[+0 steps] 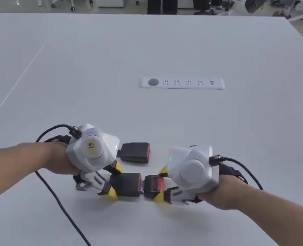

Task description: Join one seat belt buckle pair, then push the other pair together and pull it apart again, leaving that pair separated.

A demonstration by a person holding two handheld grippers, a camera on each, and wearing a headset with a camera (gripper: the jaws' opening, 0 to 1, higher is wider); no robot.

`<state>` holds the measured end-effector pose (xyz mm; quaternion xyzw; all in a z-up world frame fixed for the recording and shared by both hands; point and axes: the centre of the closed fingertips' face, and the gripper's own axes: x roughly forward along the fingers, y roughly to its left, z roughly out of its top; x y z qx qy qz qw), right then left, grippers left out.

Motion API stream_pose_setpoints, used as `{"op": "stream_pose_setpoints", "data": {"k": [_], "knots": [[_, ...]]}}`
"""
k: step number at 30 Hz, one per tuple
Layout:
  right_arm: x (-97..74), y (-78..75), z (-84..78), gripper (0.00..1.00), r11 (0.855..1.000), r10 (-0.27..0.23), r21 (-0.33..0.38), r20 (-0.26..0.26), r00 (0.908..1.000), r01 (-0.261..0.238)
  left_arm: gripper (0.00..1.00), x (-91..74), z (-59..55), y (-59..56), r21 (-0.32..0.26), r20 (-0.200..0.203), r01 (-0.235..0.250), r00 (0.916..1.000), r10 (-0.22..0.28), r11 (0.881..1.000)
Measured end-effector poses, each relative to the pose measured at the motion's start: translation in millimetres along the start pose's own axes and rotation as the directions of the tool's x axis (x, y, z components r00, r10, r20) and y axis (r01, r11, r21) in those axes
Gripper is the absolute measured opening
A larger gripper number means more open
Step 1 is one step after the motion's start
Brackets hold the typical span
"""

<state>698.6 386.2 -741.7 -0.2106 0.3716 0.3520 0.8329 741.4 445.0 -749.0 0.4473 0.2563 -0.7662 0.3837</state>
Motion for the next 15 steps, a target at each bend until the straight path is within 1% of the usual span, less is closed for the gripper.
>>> {"op": "stream_pose_setpoints", "data": {"k": [5,8,11,15], "knots": [[0.1,-0.3,-0.1,0.27,1.0,0.0,0.002,0.006,1.0,0.0,0.31,0.2,0.0,-0.2,-0.007,0.005,-0.001,1.0,0.001,1.0],[0.9,-0.8,1.7,0.27,1.0,-0.002,0.006,-0.005,1.0,0.002,0.31,0.8,0.2,0.2,-0.015,-0.007,-0.007,1.0,0.007,1.0],[1.4,-1.7,1.7,0.27,1.0,-0.001,0.02,-0.017,0.9999,0.002,0.31,1.2,1.3,1.0,-0.024,-0.027,-0.009,0.9996,0.009,1.0],[1.1,-2.2,0.6,0.27,1.0,-0.001,0.029,-0.022,0.9998,0.002,0.31,0.6,0.5,1.9,-0.032,-0.028,-0.006,0.9996,0.005,0.999]]}}
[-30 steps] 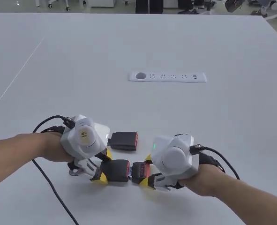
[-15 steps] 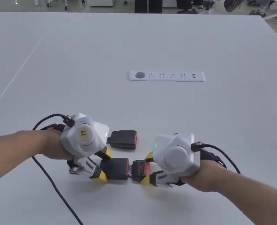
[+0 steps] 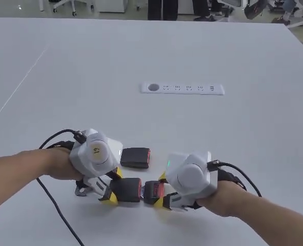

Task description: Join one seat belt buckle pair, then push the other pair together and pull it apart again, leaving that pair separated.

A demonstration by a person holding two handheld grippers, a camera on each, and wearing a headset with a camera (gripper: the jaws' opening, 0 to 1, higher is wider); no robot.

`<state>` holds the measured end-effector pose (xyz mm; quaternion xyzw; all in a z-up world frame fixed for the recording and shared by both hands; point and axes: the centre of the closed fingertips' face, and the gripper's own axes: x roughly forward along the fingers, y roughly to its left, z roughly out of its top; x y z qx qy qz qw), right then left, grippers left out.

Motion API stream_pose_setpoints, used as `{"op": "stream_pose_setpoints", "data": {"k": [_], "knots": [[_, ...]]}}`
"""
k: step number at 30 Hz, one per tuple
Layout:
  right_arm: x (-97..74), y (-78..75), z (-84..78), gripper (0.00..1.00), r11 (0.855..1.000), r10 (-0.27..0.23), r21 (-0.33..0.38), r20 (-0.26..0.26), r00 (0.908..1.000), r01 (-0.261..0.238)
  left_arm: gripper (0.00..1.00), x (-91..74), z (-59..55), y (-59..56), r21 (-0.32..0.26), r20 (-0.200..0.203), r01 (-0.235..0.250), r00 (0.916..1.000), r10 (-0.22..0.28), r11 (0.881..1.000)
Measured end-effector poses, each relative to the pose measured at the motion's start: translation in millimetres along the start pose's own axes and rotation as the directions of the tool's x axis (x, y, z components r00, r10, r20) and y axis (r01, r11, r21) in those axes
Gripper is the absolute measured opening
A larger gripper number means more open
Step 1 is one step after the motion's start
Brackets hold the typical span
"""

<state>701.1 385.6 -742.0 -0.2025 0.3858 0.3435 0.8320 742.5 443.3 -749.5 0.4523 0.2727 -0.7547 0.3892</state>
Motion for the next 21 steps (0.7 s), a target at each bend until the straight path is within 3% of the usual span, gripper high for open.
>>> {"op": "stream_pose_setpoints", "data": {"k": [9,16,21], "knots": [[-3.6,0.6,-2.6,0.26,0.999,0.022,-0.041,0.02,0.9996,-0.021,0.31,-0.1,-1.2,-0.7,0.017,0.025,0.008,0.9997,-0.009,1.0],[-2.7,1.2,-0.6,0.27,1.0,0.013,-0.028,-0.003,0.9999,-0.013,0.31,0.7,0.8,-0.3,0.002,-0.012,0.007,0.9999,-0.007,1.0],[-4.2,1.1,-4.4,0.27,0.999,0.019,-0.029,0.01,0.9998,-0.019,0.31,0.4,-0.3,-0.9,0.023,0.003,0.006,1.0,-0.006,1.0]]}}
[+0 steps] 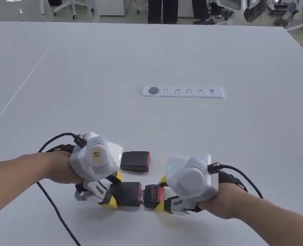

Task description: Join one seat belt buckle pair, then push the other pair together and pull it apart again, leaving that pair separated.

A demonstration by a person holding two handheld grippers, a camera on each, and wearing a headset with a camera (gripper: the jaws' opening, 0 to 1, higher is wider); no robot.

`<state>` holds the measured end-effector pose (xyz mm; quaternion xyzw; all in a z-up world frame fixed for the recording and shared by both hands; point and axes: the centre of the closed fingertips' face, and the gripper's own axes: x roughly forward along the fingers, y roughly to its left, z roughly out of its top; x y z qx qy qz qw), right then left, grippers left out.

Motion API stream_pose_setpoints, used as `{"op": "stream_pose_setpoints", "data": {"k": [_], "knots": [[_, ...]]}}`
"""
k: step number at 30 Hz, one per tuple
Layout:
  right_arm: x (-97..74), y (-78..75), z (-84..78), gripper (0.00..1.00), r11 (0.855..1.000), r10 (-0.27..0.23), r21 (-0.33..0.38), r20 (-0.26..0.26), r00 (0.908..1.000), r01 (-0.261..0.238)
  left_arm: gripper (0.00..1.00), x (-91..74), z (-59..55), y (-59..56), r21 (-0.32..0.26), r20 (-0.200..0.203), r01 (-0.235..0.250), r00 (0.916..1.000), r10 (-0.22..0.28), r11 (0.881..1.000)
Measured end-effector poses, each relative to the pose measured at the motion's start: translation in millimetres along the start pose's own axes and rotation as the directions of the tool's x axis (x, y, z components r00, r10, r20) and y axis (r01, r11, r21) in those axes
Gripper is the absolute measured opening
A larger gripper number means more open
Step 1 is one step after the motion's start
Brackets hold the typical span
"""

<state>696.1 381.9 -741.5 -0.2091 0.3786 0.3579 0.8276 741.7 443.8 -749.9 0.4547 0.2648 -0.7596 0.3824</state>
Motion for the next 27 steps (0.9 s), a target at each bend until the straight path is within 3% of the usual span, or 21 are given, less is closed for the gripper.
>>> {"op": "stream_pose_setpoints", "data": {"k": [4,13,23,27], "knots": [[-0.6,0.5,1.1,0.27,1.0,0.003,-0.004,0.02,0.9998,-0.003,0.31,-1.3,-0.5,-0.9,-0.001,0.012,-0.008,0.9999,0.008,1.0],[-1.4,3.7,1.9,0.3,1.0,0.018,0.012,0.015,0.9997,-0.019,0.33,-1.5,0.4,-1.7,0.024,0.001,-0.004,1.0,0.004,1.0],[-1.6,0.8,9.1,0.31,0.999,0.02,0.033,0.007,0.9998,-0.021,0.33,-1.4,2.1,-1.6,-0.022,-0.01,-0.001,1.0,0.001,1.0],[-2.4,-0.5,10.1,0.38,0.999,0.015,0.041,-0.001,0.9999,-0.015,0.37,-1.0,3.6,-0.1,-0.033,-0.005,-0.015,0.9999,0.015,0.999]]}}
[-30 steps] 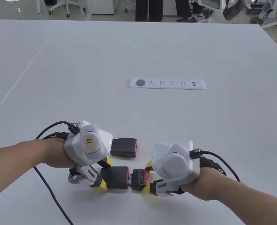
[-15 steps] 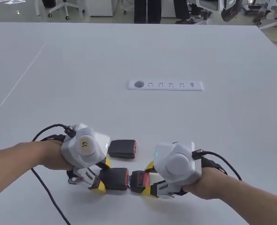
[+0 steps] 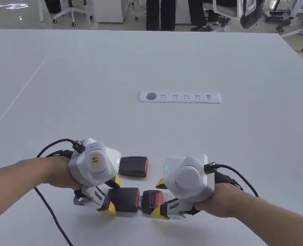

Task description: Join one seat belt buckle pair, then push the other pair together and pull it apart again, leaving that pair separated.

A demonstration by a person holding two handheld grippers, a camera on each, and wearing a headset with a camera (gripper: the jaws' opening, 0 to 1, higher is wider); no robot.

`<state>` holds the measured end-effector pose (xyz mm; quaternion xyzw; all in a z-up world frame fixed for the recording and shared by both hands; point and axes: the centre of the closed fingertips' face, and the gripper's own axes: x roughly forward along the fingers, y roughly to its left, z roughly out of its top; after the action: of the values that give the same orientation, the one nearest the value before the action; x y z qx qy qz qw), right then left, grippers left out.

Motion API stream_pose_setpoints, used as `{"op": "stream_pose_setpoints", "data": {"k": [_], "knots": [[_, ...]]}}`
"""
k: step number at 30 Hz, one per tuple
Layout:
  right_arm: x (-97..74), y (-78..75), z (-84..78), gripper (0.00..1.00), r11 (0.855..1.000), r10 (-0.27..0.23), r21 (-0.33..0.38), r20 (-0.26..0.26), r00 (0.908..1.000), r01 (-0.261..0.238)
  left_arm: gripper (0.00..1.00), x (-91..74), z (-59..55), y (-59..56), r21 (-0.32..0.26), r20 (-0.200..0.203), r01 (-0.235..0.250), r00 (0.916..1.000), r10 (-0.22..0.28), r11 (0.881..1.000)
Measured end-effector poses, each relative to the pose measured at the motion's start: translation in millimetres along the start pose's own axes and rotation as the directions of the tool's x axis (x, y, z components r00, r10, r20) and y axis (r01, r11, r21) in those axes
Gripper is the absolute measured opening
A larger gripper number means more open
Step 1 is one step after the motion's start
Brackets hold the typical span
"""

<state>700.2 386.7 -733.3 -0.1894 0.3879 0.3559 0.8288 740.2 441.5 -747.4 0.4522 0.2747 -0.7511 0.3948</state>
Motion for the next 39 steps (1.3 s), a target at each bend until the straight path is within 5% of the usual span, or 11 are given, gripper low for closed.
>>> {"op": "stream_pose_setpoints", "data": {"k": [24,39], "knots": [[-37.6,-30.1,1.1,0.47,0.996,-0.079,0.041,0.035,0.9963,0.077,0.47,-31.5,25.6,17.0,-0.054,0.093,-0.065,0.9932,0.07,0.996],[-64.2,-64.0,-13.3,0.49,0.99,-0.132,0.061,0.039,0.9905,0.129,0.47,-47.0,37.1,47.0,-0.093,0.14,-0.117,0.9817,0.129,0.989]]}}
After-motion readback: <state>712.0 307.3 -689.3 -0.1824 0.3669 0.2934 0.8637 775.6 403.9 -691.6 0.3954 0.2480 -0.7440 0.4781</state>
